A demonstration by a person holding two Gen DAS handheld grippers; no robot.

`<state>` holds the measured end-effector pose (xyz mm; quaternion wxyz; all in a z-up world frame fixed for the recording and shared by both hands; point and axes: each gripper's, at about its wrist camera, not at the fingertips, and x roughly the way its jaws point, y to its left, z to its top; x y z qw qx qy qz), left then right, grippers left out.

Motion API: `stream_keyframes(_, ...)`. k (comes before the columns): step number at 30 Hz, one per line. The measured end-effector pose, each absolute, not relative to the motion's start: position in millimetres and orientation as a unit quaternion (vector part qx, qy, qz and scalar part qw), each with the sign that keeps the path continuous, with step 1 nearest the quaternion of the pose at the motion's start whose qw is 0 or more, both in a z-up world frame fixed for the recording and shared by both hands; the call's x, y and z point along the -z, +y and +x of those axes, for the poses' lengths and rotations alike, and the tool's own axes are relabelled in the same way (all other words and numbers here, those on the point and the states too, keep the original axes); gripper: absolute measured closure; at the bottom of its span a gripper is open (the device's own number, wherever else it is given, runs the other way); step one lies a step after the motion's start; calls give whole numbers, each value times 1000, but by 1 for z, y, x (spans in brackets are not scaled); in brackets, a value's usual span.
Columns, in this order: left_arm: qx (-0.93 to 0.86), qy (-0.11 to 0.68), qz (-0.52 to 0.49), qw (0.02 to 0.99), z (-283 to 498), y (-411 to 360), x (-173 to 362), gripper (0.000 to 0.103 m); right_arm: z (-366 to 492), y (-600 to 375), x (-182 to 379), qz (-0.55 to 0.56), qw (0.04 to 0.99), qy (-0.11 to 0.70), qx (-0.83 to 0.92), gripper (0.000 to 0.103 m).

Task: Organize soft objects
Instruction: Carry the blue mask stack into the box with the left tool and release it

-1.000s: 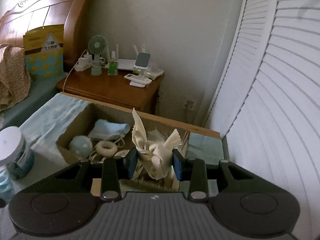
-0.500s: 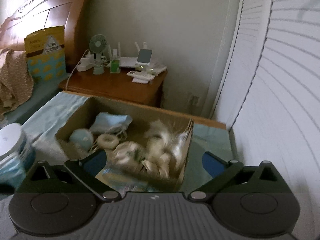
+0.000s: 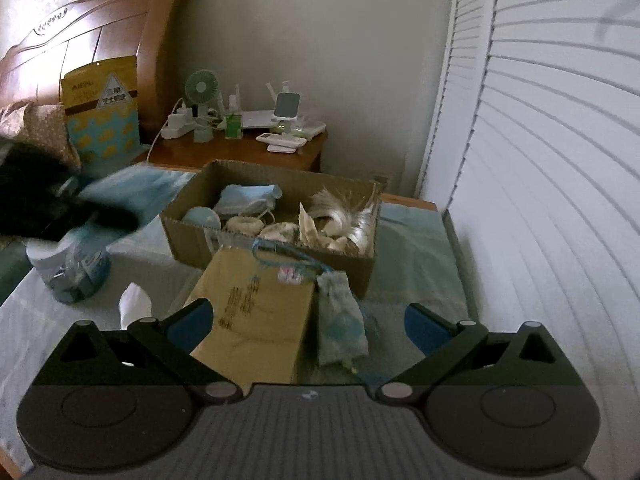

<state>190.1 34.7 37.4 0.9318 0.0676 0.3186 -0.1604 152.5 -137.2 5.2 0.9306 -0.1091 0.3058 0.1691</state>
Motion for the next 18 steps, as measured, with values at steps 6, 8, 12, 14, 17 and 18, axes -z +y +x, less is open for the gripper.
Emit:
stream_keyframes(6,193,323,78,923,236,15,-48,66,128,-147,-2,-101,933,303,-164,0)
stream_keyframes(8,202,324,88,920,252,6,-51,66,125,-150,-1,-102,934,301,-162,0)
stream_keyframes(12,213,326,115,914,286,-12,-53,66,124,-158,-2,-87,937,301,-157,0)
stream_keyframes(14,222,326,133,909,300,-21,-49,66,126,-162,-1,-81,937,300,-157,0)
stream_keyframes(17,227,335,171,898,320,-34,-40,66,129,-165,0,-77,938,300,-153,0)
stream_keyframes(18,226,338,183,895,327,-37,-36,66,130,-167,0,-75,938,301,-152,0)
